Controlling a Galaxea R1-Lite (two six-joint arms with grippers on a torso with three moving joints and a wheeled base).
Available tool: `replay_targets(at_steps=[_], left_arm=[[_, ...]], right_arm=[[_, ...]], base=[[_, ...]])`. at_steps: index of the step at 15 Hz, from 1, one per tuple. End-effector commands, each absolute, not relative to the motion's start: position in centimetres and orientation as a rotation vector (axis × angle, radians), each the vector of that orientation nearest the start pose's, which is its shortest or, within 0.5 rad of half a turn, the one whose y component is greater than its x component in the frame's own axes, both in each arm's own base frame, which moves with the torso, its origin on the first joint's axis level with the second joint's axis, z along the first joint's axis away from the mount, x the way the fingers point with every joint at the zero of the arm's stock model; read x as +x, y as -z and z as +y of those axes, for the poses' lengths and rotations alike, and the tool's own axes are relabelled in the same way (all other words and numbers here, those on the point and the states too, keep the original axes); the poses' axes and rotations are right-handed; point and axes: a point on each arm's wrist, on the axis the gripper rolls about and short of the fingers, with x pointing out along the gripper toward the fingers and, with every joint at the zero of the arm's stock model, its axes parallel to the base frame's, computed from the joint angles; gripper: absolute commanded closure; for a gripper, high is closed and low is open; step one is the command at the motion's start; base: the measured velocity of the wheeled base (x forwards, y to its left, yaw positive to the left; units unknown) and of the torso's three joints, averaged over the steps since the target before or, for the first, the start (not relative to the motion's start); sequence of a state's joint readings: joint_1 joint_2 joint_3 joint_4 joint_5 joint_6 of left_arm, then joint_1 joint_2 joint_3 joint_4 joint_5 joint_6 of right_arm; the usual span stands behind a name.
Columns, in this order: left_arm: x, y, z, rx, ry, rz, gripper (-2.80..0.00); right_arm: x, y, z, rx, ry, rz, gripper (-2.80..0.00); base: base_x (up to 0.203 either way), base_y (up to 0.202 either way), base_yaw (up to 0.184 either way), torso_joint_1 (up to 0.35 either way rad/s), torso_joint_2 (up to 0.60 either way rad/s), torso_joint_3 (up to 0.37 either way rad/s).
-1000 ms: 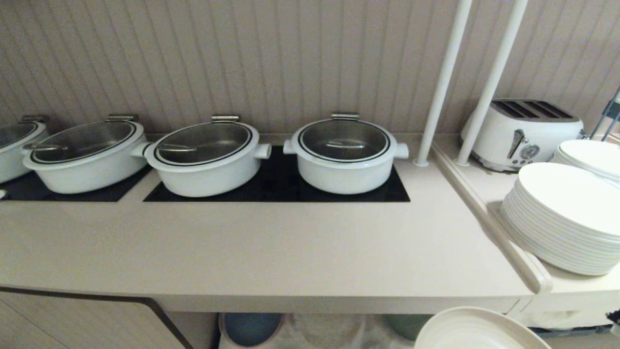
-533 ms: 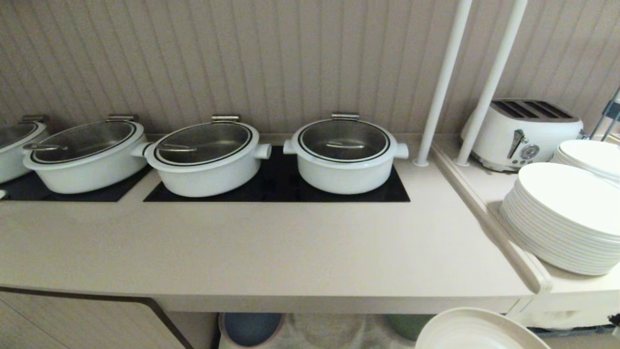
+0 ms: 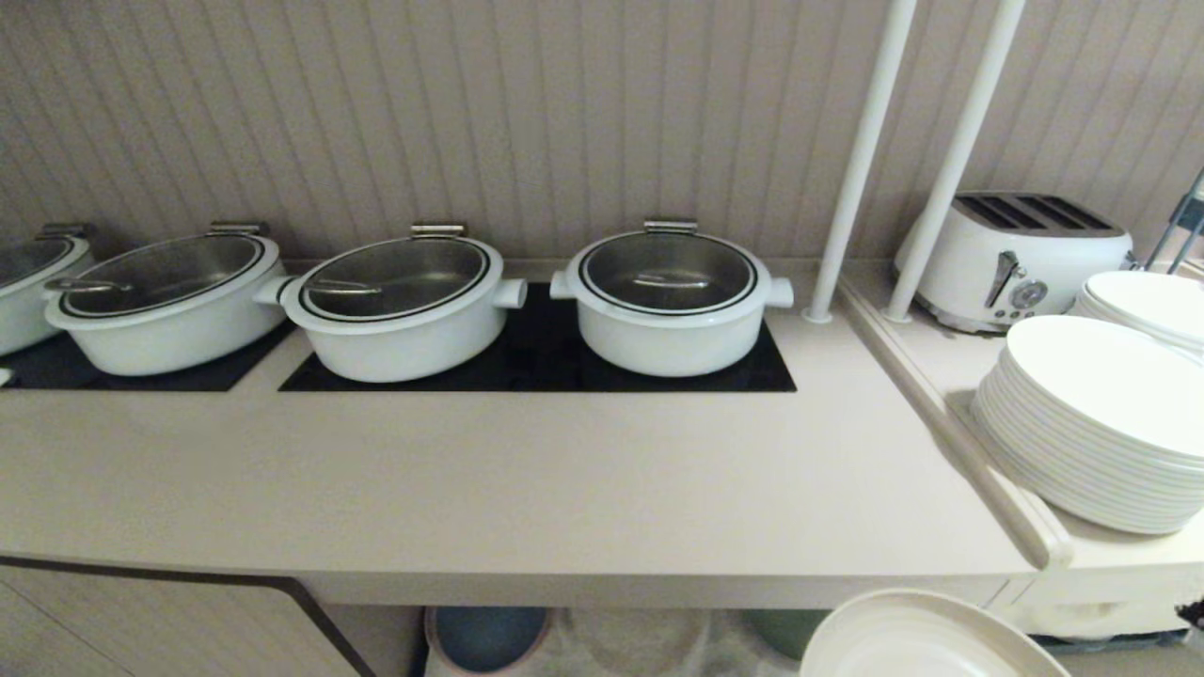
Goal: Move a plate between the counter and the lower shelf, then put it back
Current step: Put the plate
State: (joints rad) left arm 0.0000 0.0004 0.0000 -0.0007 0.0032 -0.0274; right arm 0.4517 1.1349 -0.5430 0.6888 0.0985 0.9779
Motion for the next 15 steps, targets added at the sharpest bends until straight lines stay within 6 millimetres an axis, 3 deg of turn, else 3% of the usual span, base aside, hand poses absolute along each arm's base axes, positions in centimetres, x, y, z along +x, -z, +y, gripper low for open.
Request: replay_targets(at_steps=[1, 10, 15], left_arm=[[-2.28, -7.55, 0.01, -0.026, -0.003, 0.0, 0.0], [-2.28, -7.56, 0.01, -0.029, -0.003, -0.001, 0.0], [-2.28, -7.55, 0.01, -0.029, -0.003, 0.0, 0.0]], right_arm=[[7.99, -13.82, 4.13, 0.595, 0.192, 1.377, 0.0], [8.02, -13.88, 4.13, 0.594, 0.191, 1.375, 0.0], [7.97, -13.86, 4.12, 0.593, 0.19, 1.376, 0.0]], base=[[0.0, 0.0, 0.0, 0.0, 0.0, 0.0], [0.001, 0.007, 0.0, 0.001, 0.0, 0.0], [0.001, 0.181, -0.001, 0.001, 0.0, 0.0]])
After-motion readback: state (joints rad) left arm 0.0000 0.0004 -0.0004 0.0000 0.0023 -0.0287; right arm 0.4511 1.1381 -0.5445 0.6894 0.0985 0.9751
